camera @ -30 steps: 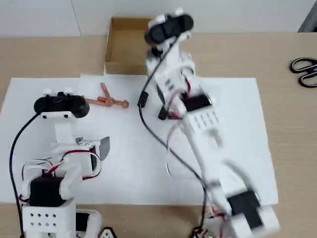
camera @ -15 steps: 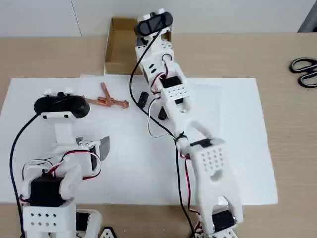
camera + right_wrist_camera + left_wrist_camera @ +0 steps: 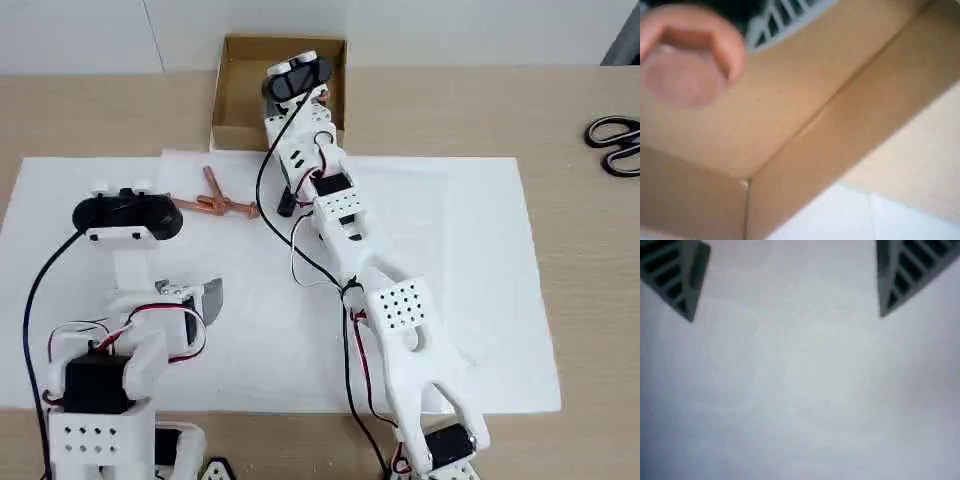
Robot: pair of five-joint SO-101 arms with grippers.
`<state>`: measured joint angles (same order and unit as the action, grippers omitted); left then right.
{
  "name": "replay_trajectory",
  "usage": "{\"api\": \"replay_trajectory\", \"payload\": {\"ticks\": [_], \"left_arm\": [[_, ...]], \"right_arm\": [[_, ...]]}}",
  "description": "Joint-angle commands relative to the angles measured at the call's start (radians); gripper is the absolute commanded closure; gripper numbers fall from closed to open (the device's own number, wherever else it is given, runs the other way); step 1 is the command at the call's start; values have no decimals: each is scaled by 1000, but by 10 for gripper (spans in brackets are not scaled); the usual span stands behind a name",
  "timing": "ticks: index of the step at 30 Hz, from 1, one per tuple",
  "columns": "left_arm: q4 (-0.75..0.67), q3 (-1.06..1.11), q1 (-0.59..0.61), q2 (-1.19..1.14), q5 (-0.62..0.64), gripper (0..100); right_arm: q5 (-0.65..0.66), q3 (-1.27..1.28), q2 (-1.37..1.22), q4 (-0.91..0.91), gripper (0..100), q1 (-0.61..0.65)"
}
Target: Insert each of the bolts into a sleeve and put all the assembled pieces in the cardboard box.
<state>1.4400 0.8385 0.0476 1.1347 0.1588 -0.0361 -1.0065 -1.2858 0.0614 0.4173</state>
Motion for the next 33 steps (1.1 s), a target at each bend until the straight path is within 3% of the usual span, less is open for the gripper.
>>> {"api": "replay_trajectory", "payload": {"ticks": [1, 15, 22, 33], "left_arm": [[-21, -2, 0, 11, -6, 775], [-21, -2, 0, 11, -6, 775], [-21, -2, 0, 11, -6, 775], [-21, -2, 0, 11, -6, 775]], "right_arm": [[-5, -75, 12, -31, 991, 8], [-5, -75, -19, -33, 988, 8], [-3, -75, -21, -31, 862, 8], [-2, -77, -18, -31, 862, 10]]}}
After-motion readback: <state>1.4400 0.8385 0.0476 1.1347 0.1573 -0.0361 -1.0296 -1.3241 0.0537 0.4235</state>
